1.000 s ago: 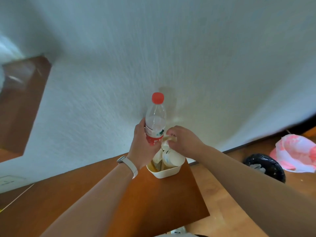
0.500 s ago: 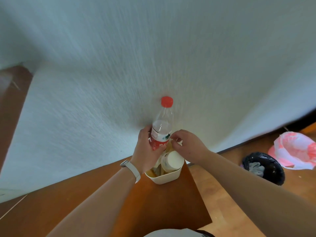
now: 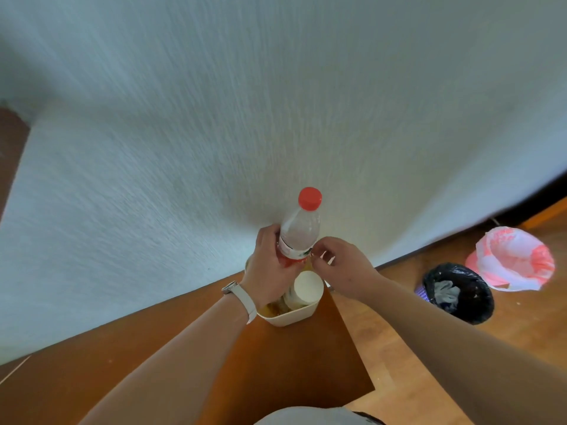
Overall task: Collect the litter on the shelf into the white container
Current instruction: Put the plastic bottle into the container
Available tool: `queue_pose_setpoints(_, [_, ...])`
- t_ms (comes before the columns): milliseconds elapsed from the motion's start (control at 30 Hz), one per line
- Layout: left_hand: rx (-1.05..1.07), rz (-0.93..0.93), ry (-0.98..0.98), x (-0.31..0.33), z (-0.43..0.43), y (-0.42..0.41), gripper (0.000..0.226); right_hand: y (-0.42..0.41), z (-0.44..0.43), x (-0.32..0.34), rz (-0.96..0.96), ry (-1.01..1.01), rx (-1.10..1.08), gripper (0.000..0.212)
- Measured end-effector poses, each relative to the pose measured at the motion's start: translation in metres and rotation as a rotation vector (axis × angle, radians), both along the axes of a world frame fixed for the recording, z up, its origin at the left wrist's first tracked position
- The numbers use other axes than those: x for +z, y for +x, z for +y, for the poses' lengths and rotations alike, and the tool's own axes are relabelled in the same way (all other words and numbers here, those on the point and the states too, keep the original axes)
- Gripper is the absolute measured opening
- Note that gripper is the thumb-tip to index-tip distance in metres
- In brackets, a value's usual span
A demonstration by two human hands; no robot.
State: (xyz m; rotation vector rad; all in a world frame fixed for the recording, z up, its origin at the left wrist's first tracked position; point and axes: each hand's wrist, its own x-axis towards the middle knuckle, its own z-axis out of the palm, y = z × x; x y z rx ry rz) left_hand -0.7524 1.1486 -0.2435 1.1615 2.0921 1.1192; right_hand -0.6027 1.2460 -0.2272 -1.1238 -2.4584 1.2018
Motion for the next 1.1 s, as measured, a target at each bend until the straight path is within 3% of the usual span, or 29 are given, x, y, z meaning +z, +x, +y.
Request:
queue_pose_setpoints(400, [-0.061, 0.039, -0.153, -0.006, -0.013, -0.002, 0.064, -0.002, -0.012, 0.002, 0.113, 0.011, 0.062, 0.051])
queue_pose_setpoints(567, [-0.072, 0.069, -0.147, -0.001, -0.017, 0.001, 0.059, -0.003, -0.013, -0.004, 0.090, 0.023, 0.064, 0.050])
queue_pose_setpoints(700, [-0.116, 0.050, -0.091, 0.009, -0.020, -0.002, 0.074, -0.003, -0.011, -0.004, 0.064, 0.047, 0.061, 0.046])
queue_pose_setpoints(900, [-0.147, 0.152, -0.220, 0.009, -0.022, 0.001, 0.063, 0.001, -0.009, -0.010, -0.072, 0.062, 0.130, 0.041])
queue_pose_setpoints(1100, [-0.137, 0.222, -0.215, 0.027, -0.033, 0.000, 0.066, 0.014, -0.015, 0.003, -0.111, 0.117, 0.110, 0.051])
